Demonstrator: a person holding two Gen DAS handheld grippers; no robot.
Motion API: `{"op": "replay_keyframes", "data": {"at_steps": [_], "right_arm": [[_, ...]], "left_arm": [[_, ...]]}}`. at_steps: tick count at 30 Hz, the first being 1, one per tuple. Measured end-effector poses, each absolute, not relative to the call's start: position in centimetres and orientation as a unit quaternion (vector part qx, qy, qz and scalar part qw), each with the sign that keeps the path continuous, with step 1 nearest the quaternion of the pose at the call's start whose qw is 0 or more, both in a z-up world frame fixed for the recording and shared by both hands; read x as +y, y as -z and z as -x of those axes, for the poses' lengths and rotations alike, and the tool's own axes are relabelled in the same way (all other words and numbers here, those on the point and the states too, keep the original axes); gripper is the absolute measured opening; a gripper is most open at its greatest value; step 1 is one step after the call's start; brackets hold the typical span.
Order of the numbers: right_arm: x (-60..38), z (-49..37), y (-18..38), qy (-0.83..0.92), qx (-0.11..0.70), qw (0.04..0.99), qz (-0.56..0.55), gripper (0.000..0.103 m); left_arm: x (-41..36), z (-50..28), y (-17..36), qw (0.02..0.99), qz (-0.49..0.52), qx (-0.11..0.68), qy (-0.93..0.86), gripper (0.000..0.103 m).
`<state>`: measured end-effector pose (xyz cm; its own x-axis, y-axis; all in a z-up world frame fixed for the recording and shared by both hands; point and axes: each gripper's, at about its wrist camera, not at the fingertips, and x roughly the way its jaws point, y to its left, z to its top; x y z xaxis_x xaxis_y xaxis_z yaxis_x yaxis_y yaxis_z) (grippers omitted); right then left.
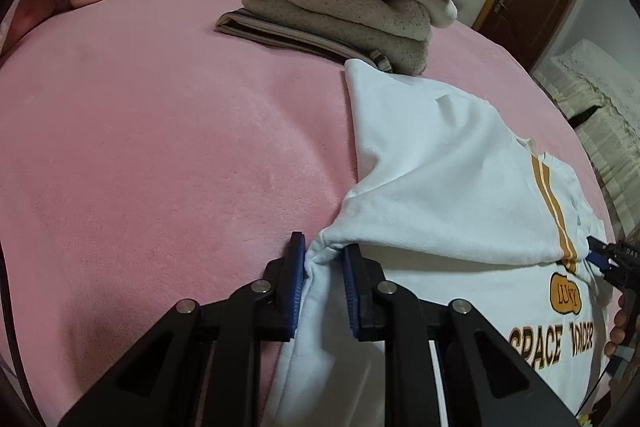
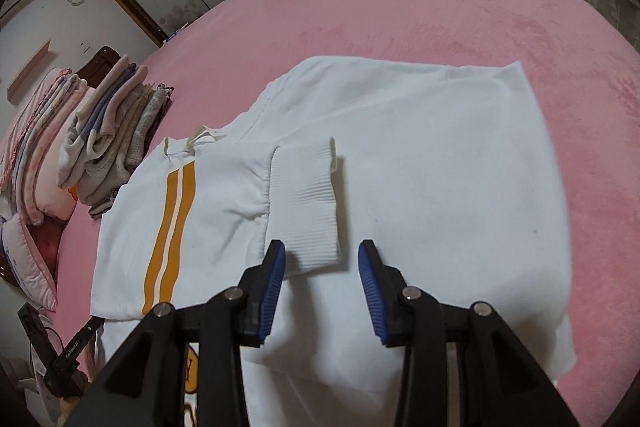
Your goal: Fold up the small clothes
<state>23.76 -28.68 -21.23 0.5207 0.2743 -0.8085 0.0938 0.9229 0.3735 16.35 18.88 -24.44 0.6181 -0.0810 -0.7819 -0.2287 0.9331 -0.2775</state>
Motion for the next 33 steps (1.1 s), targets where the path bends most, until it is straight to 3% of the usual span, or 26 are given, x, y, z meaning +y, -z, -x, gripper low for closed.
{"op": "replay_keyframes", "data": {"at_steps": [1, 2, 3, 11, 15, 17, 19, 21, 29, 33], "right_arm": [[-28.4, -23.8, 21.2, -0.055, 0.486, 0.852, -0.185, 0.034], [-28.1, -23.7, 21.1, -0.059, 0.486, 0.854, -0.178, 0.015], [-27.9, -23.7, 21.0, -0.057, 0.486, 0.855, -0.170, 0.010], [-28.3, -22.2, 19.9, -0.065, 0.475, 0.859, -0.178, 0.008], [-28.1, -22.1, 20.8, -0.062, 0.490, 0.854, -0.164, 0.012], [-28.2, -22.0, 20.7, -0.060, 0.493, 0.851, -0.172, 0.013], [-28.3, -22.0, 20.4, -0.061, 0.492, 0.851, -0.172, 0.016], [-28.1, -21.8, 19.9, -0.066, 0.486, 0.856, -0.161, 0.016], [-27.0, -21.8, 17.9, -0.074, 0.465, 0.873, -0.127, 0.016], [-26.5, -22.0, 17.7, -0.076, 0.460, 0.877, -0.120, 0.017]], "left_arm": [[19.0, -16.2, 24.4, 0.881, 0.188, 0.430, -0.047, 0.013], [19.1, -16.1, 24.3, 0.881, 0.196, 0.427, -0.051, 0.013], [19.3, -15.9, 24.2, 0.880, 0.209, 0.423, -0.056, 0.013], [20.6, -15.4, 24.8, 0.853, 0.305, 0.418, -0.063, 0.013], [20.9, -15.6, 25.2, 0.840, 0.312, 0.441, -0.046, 0.019], [20.9, -15.6, 24.6, 0.833, 0.295, 0.467, -0.031, 0.026], [20.7, -15.5, 23.6, 0.834, 0.266, 0.483, -0.024, 0.042], [20.7, -15.7, 21.5, 0.850, 0.214, 0.480, -0.029, 0.052], [18.4, -23.5, 18.3, 0.884, 0.075, 0.461, 0.008, 0.052], [16.9, -28.1, 19.6, 0.885, 0.035, 0.463, 0.033, 0.033]]}}
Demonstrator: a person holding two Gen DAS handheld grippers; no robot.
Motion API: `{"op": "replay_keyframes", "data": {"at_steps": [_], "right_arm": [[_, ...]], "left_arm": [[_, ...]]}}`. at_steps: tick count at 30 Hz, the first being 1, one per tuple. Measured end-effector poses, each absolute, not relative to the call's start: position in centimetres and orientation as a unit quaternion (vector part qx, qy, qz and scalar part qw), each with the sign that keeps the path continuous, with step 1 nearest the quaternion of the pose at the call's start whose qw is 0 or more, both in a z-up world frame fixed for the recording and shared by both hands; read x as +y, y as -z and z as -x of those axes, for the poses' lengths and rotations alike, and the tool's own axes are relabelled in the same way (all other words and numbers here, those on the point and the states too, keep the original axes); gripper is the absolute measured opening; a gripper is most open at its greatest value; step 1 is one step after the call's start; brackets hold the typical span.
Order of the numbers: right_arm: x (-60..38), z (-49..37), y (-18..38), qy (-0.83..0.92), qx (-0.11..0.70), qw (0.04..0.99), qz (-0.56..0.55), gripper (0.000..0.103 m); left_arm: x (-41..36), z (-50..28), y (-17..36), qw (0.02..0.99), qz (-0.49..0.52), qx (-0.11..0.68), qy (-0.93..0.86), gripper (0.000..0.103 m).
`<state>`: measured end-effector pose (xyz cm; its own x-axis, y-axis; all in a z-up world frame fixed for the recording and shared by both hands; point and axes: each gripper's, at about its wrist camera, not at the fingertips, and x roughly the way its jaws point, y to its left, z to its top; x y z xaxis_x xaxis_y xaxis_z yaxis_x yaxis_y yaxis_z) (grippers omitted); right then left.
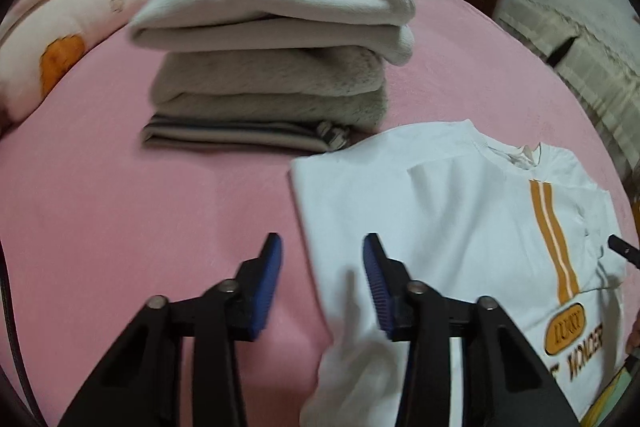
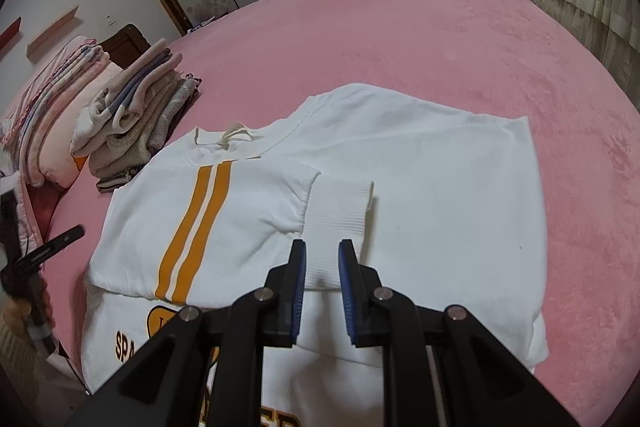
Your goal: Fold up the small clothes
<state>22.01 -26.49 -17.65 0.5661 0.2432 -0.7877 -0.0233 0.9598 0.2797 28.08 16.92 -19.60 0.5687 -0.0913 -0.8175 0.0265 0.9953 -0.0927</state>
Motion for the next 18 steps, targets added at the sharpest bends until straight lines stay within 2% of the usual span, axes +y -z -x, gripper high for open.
{"op": "replay_keyframes", "data": {"at_steps": [3, 18], "right_arm": [[-25.8, -22.2, 17.7, -0.078, 0.458, 0.880, -0.101, 0.016], [-24.7, -22.9, 19.0, -0.094, 0.467, 0.874, -0.102, 0.016]], "left_arm": [[16.6, -30.3, 20.4, 0.888, 0.037, 0.456, 0.047, 0.029], [17.7, -33.4, 22.3, 0.891, 0.043, 0.452, 0.029, 0.029]]}}
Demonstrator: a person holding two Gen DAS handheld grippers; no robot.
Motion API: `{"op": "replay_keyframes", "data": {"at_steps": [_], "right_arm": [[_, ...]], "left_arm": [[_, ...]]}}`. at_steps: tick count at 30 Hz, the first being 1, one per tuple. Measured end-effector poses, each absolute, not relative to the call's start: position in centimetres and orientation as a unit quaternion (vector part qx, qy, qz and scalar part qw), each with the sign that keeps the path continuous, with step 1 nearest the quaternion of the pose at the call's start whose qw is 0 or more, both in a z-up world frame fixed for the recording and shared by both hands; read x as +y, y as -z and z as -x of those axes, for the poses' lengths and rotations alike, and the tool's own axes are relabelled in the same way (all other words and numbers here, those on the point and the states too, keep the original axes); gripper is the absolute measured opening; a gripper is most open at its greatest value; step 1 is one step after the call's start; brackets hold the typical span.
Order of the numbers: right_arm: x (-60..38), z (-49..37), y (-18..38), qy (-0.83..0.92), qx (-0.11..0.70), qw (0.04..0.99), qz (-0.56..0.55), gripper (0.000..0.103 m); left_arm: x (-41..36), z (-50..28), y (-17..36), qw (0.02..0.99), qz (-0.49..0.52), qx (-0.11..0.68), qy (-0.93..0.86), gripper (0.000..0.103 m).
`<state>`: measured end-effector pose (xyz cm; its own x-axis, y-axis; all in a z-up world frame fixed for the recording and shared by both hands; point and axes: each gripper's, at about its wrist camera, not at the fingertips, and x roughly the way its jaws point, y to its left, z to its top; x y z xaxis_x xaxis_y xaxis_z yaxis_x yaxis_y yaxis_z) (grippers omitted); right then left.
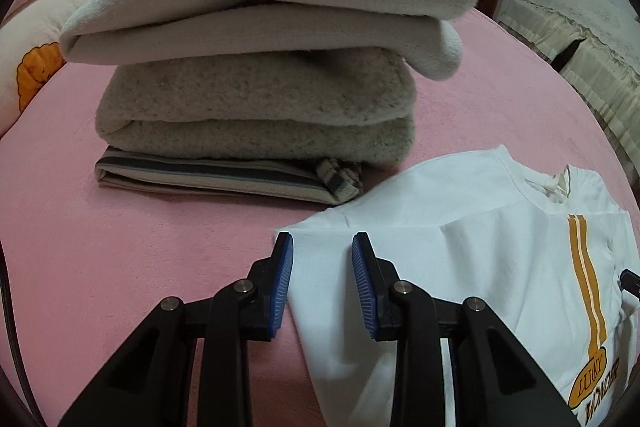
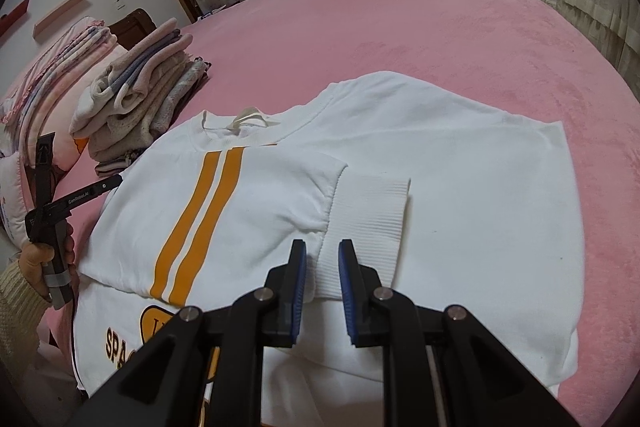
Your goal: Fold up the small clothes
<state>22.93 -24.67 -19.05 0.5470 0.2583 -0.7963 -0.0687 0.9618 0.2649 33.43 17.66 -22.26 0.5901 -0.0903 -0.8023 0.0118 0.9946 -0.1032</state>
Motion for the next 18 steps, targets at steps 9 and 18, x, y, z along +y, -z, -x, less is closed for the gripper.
{"op": "replay_keyframes", "data": {"at_steps": [9, 18], "right_arm": [[-24.9, -23.0, 19.3, -0.092, 0.467, 0.873, -0.105, 0.016], [-24.9, -23.0, 19.6, -0.088, 0.469, 0.872, -0.112, 0.016]], "left_arm": [[18.8, -32.9, 23.0, 0.882, 0.046, 0.467, 0.032, 0.029], [18.2, -33.8, 24.1, 0.872, -0.003, 0.488, 0.030, 0.004]]}}
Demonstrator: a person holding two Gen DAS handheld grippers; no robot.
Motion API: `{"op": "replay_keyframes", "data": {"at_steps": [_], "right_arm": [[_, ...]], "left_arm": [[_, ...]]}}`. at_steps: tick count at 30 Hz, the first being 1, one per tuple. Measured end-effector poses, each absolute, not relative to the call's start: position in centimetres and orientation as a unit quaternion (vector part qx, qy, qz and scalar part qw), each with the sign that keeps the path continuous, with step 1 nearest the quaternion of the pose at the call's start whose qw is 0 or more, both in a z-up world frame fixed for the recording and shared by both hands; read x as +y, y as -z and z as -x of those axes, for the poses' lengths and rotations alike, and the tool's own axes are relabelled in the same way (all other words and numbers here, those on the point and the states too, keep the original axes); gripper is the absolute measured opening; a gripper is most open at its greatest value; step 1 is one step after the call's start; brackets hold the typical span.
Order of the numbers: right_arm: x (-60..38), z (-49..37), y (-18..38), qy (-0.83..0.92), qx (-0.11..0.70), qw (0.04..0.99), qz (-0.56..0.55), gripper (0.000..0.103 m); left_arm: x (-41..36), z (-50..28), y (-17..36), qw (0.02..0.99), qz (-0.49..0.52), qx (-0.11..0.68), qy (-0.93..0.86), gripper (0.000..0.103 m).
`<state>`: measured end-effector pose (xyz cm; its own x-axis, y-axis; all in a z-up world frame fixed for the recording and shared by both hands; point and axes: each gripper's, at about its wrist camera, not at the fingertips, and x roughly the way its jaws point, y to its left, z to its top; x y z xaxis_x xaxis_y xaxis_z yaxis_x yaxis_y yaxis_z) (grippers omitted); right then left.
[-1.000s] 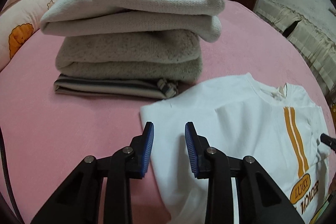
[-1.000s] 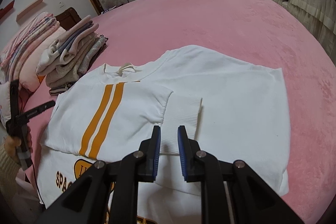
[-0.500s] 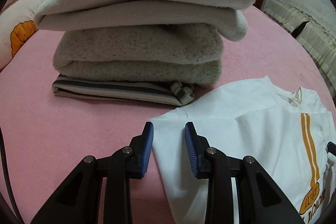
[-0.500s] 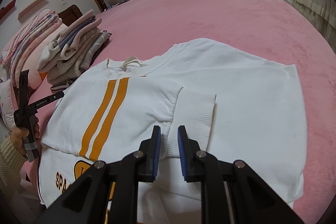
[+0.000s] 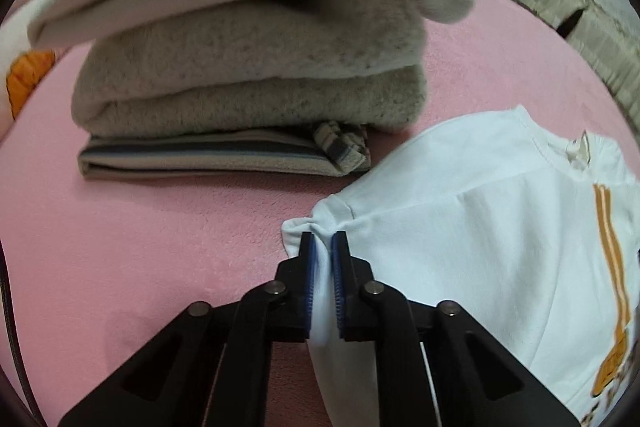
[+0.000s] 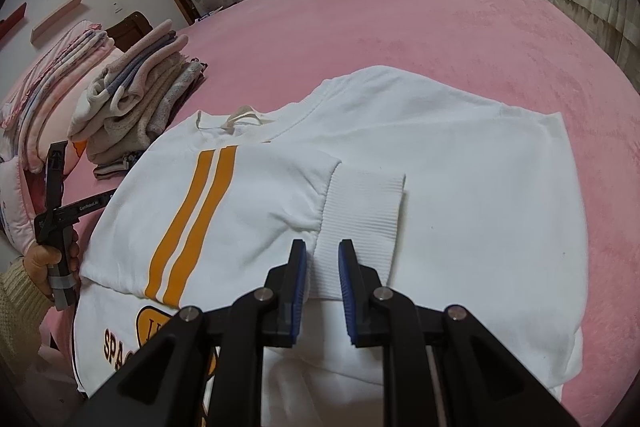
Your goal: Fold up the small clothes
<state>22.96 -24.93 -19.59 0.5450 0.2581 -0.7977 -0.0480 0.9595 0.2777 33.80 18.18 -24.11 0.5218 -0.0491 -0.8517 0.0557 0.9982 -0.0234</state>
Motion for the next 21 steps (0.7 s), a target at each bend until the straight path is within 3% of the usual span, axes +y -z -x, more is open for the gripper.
{"op": "replay_keyframes", "data": {"at_steps": [14, 21], "right_arm": [[-25.1, -22.8, 19.6, -0.079, 0.466, 0.874, -0.116, 0.016], [-25.0, -22.7, 19.4, -0.077, 0.467, 0.874, -0.110, 0.017]], "left_arm": [[19.2, -33.5, 20.0, 0.893, -0.082, 0.442, 0.022, 0.000], [20.7, -33.9, 20.6, 0.886, -0.050, 0.460, 0.024, 0.001]]}}
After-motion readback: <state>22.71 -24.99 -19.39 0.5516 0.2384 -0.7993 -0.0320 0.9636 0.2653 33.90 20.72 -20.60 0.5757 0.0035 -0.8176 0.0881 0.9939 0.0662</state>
